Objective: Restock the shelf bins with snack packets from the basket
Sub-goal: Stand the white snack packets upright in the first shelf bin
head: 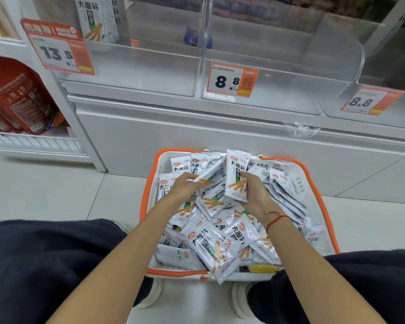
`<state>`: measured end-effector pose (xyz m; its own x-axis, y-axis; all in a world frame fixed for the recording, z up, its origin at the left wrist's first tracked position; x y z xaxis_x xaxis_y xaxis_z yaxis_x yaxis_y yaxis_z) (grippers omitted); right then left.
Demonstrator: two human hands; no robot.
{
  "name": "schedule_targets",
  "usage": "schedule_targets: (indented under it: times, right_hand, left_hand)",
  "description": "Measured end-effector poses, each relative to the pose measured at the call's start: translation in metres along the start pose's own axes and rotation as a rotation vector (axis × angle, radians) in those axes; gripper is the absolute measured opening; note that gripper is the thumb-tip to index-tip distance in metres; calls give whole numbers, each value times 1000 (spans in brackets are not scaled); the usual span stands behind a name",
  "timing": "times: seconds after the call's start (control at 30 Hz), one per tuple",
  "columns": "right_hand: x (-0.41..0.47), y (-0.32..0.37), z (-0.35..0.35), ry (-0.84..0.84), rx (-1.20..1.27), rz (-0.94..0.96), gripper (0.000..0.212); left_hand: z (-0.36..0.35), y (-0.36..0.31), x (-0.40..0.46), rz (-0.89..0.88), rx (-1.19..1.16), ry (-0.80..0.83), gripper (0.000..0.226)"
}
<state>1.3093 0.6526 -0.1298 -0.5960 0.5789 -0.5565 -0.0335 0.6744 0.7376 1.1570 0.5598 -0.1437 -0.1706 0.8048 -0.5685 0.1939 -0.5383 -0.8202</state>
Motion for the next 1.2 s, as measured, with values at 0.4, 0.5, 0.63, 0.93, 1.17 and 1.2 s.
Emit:
schedule_targets:
  times: [0.4, 0.5, 0.63, 0.93, 1.17, 1.2]
  right_hand:
    - [-11, 2, -58, 22, -334, 164, 25]
    - [-20, -5, -87, 110, -484, 209, 32]
    - [-14, 5, -80, 118, -712, 95, 41]
    - [-15, -40, 3, -475, -1488, -21, 81]
    - [-12, -18, -12, -294, -769, 248, 37]
    - [-13, -12, -13, -281, -610, 270, 33]
  left_hand:
    - [-12, -23, -43, -49, -37, 143, 25]
    - [-17, -14, -40, -133, 59, 73, 45]
    - [-2, -5, -34, -186, -86, -83, 40]
    - [19, -3, -29, -190, -517, -120, 22]
    - [19, 11, -22, -114, -254, -91, 72]
    - [19, 13, -20, -99, -247, -106, 68]
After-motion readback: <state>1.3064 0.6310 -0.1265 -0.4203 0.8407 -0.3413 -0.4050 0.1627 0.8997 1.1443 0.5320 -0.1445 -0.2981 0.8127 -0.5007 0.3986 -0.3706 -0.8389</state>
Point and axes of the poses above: each hand's wrist, its own x-axis towards the middle knuckle, its own z-axis out of the back of the hand, y = z × x, the point moved 2 cm from there along x, towards the middle knuckle, and after that the axes turned 15 degrees about y, right-handed, at the moved point
